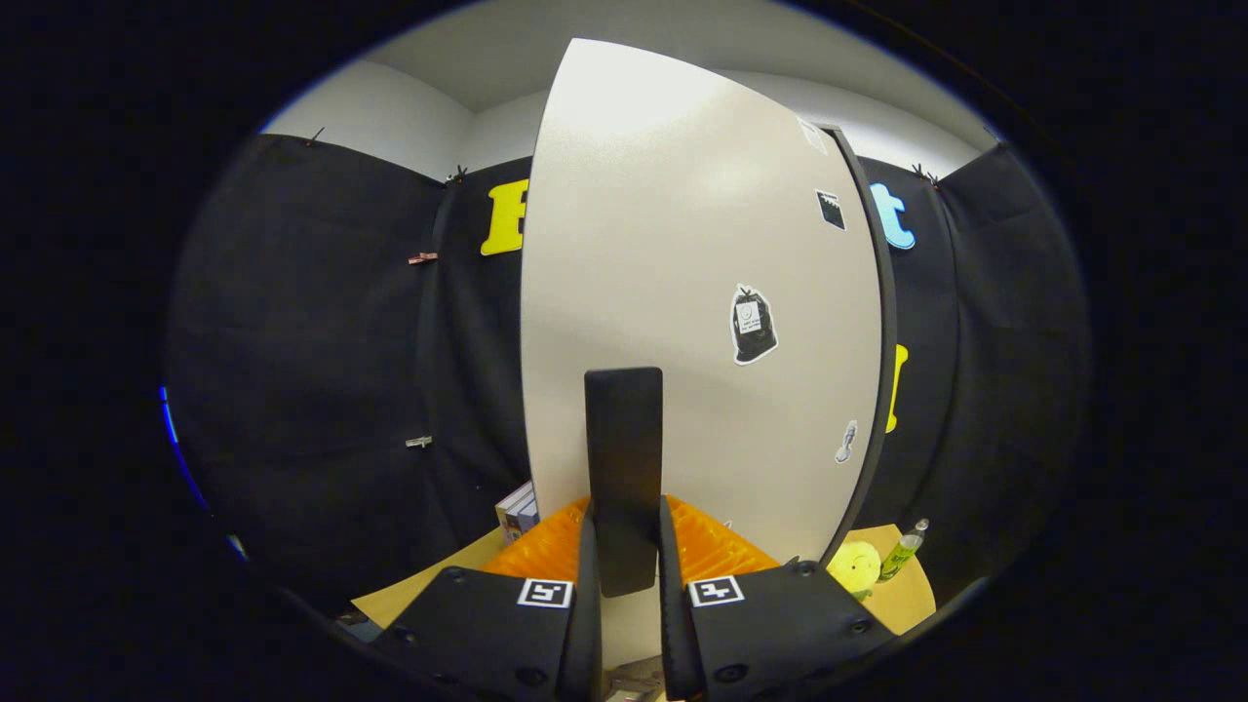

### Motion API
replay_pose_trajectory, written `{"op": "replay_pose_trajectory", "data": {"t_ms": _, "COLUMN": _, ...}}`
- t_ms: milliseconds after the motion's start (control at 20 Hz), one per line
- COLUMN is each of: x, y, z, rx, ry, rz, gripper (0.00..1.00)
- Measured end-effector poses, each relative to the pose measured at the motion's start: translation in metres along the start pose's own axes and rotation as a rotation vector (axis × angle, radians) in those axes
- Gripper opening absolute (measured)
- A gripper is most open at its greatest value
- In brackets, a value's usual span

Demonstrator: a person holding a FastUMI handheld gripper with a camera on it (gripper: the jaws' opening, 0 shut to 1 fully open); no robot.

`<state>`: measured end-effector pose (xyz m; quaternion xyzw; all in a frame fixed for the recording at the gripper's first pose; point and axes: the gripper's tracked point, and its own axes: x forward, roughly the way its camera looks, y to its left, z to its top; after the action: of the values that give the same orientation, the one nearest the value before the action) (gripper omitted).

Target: Open the shoe cabinet door, grab the shoes and put them into the shoe cabinet, then close the shoe cabinet door.

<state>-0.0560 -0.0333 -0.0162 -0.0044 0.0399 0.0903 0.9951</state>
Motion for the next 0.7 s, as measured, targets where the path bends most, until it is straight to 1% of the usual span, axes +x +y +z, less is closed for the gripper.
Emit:
{"op": "replay_pose_trajectory", "data": {"t_ms": 200, "x": -0.027, "y": -0.024, "z": 0.0, "rx": -0.013, "ry": 0.005, "rz": 0.037, "gripper": 0.28}}
{"op": "replay_pose_trajectory", "data": {"t_ms": 400, "x": -0.051, "y": -0.048, "z": 0.001, "rx": -0.02, "ry": 0.0, "rz": 0.041, "gripper": 0.28}}
{"op": "replay_pose_trajectory", "data": {"t_ms": 550, "x": -0.066, "y": -0.069, "z": 0.003, "rx": -0.019, "ry": -0.001, "rz": 0.017, "gripper": 0.28}}
{"op": "replay_pose_trajectory", "data": {"t_ms": 700, "x": -0.083, "y": -0.096, "z": 0.003, "rx": -0.01, "ry": 0.004, "rz": -0.049, "gripper": 0.28}}
